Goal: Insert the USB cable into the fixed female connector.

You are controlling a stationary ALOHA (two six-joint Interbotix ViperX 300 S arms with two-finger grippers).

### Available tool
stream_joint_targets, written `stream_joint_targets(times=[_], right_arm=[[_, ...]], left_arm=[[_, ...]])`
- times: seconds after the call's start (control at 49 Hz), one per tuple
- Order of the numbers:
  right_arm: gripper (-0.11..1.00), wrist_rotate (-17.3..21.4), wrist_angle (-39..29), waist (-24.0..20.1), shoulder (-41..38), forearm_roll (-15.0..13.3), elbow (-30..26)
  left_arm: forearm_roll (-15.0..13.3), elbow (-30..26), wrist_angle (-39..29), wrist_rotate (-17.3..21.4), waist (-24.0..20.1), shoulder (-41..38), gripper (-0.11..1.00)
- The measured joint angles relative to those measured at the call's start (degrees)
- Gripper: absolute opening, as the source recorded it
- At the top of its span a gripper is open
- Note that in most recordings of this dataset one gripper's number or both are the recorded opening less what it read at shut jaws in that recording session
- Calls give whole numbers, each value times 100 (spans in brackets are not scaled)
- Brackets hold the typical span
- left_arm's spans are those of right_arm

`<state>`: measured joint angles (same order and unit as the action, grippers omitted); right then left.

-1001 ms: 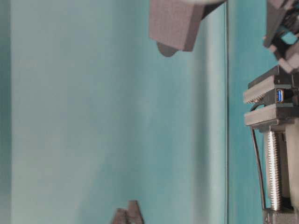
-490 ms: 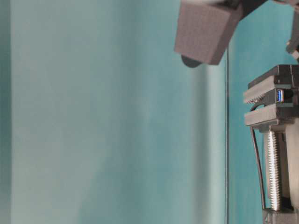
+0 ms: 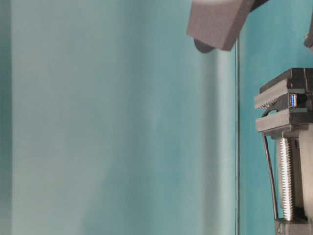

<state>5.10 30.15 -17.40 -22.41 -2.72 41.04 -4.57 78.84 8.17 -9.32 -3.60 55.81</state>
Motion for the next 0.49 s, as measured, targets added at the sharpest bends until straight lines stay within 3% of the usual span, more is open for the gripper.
stream_joint_targets(times=[0.49], right_arm=[[29,-9,9,-132,0,18,53]], left_arm=[[0,211,0,0,0,44,97]])
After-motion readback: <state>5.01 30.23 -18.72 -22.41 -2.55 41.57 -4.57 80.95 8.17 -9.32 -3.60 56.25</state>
